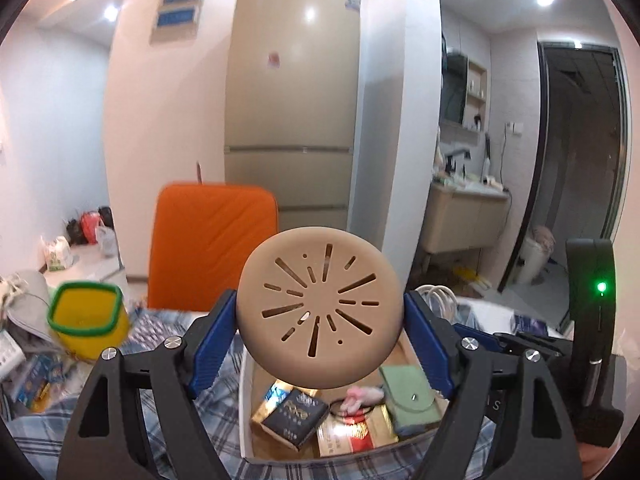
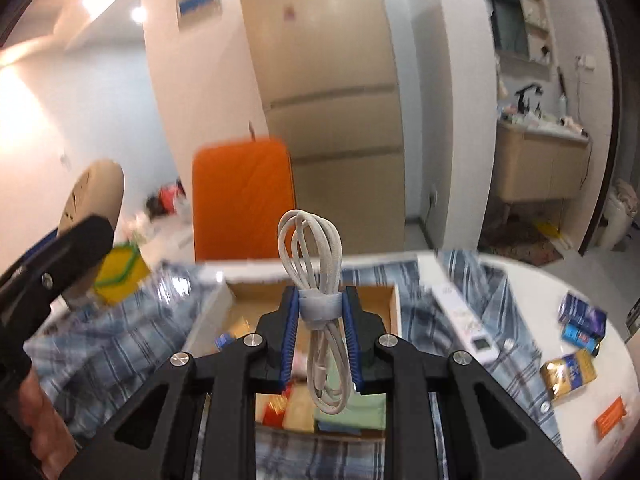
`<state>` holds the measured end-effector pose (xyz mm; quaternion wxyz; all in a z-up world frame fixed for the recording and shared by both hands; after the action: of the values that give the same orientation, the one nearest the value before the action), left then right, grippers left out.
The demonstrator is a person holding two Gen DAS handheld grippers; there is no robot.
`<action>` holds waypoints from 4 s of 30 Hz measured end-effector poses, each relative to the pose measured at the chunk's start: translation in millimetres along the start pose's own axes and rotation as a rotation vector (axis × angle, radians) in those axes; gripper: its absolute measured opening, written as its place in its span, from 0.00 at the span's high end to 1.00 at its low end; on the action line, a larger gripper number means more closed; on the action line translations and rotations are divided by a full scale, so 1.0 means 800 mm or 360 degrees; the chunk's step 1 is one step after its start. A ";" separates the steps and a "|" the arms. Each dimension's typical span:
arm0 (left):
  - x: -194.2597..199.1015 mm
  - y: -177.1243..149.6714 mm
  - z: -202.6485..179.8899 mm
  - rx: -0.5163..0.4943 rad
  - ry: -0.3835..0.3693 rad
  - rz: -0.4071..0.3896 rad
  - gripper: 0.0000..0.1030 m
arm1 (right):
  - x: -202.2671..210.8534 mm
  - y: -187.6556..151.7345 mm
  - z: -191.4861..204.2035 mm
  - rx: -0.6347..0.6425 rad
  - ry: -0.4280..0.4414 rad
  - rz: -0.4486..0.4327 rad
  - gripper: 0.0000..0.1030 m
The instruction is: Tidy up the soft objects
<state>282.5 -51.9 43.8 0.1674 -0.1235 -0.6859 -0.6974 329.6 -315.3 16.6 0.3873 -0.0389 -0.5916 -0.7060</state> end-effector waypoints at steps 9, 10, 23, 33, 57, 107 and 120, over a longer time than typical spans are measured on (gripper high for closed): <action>-0.051 -0.068 -0.018 -0.0099 -0.0011 0.0201 0.22 | -0.062 -0.044 -0.039 -0.0025 -0.0008 0.0280 0.77; -0.052 -0.074 -0.022 -0.0113 -0.0030 0.0210 0.22 | -0.068 -0.050 -0.041 -0.0022 -0.0001 0.0311 0.77; -0.072 -0.099 -0.023 -0.0104 -0.0035 0.0301 0.21 | -0.101 -0.082 -0.064 -0.0038 -0.0050 0.0436 0.77; -0.071 -0.096 -0.016 -0.0069 -0.0021 0.0276 0.21 | -0.087 -0.059 -0.061 0.0011 -0.0054 0.0203 0.35; -0.054 -0.081 -0.007 -0.0062 0.0049 0.0129 0.03 | -0.038 -0.021 -0.084 -0.0094 -0.0132 -0.0034 0.35; 0.177 -0.130 0.038 -0.0055 0.0109 -0.0517 0.00 | 0.213 -0.108 0.051 0.0342 -0.0165 -0.0805 0.00; 0.172 -0.140 0.049 -0.0010 0.0135 -0.0486 0.00 | 0.194 -0.130 0.038 0.0319 -0.0161 -0.0759 0.00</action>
<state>109.4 -21.5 -2.6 0.0879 0.0113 -0.6867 -0.7215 147.1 -366.6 21.4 0.1818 0.1050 -0.6697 -0.7123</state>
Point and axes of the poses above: each gripper's, at about its wrist camera, not at the fingertips, and x roughly against the way its jaws point, z to its left, y to its top, the point moved 9 cm from there along -x, roughly the way its jaws point, and after that the axes turned 12 degrees about y, right-handed, at the moved point
